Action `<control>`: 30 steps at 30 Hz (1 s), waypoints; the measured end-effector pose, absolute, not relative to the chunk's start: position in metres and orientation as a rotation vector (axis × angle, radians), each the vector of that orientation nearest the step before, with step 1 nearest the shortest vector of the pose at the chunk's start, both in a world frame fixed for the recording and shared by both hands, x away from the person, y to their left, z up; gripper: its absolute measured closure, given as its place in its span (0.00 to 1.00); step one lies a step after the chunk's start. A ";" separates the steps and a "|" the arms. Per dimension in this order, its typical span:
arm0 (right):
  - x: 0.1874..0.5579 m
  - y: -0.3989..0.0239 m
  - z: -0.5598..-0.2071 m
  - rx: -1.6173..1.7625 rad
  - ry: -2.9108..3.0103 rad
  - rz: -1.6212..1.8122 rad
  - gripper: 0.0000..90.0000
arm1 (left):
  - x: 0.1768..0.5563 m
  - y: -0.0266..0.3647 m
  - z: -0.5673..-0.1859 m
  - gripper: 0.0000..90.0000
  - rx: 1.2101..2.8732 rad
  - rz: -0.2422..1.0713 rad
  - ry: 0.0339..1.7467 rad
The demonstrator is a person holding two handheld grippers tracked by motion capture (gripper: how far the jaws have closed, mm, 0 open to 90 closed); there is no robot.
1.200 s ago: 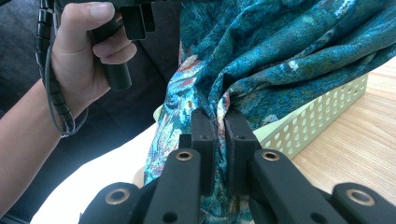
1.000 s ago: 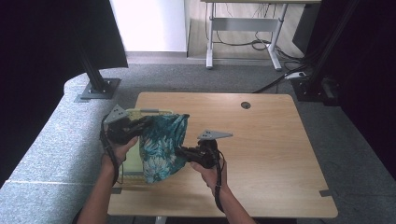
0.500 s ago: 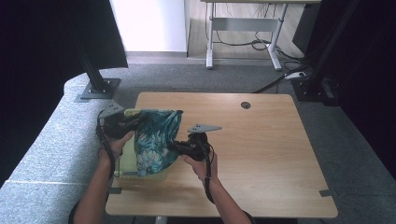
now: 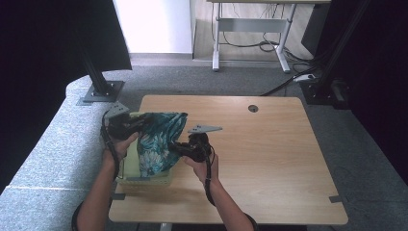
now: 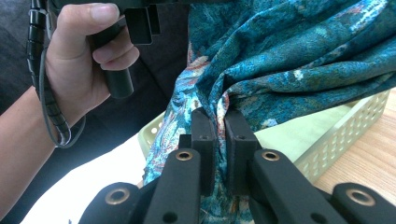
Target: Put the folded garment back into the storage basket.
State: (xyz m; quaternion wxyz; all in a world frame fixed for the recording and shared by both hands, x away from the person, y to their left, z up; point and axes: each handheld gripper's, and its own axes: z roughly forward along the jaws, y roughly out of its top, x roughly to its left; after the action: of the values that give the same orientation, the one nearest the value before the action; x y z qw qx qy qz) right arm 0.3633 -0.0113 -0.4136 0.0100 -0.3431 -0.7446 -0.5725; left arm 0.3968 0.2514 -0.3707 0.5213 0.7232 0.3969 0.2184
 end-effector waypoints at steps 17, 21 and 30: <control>0.372 0.012 -0.416 -1.066 -2.334 -1.767 0.93 | 0.399 0.274 -0.377 0.90 1.717 0.533 0.978; 0.373 0.017 -0.416 -1.062 -2.335 -1.766 0.93 | 0.398 0.278 -0.378 0.90 1.716 0.537 0.981; 0.378 0.026 -0.423 -1.074 -2.329 -1.751 0.93 | 0.397 0.285 -0.381 0.90 1.722 0.543 0.993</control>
State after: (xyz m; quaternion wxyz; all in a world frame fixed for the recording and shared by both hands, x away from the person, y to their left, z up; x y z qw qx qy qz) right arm 0.3781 0.0261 -0.4232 0.0182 -0.3457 -0.7500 -0.5636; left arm 0.3970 0.2851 -0.3807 0.5146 0.7166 0.4131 0.2261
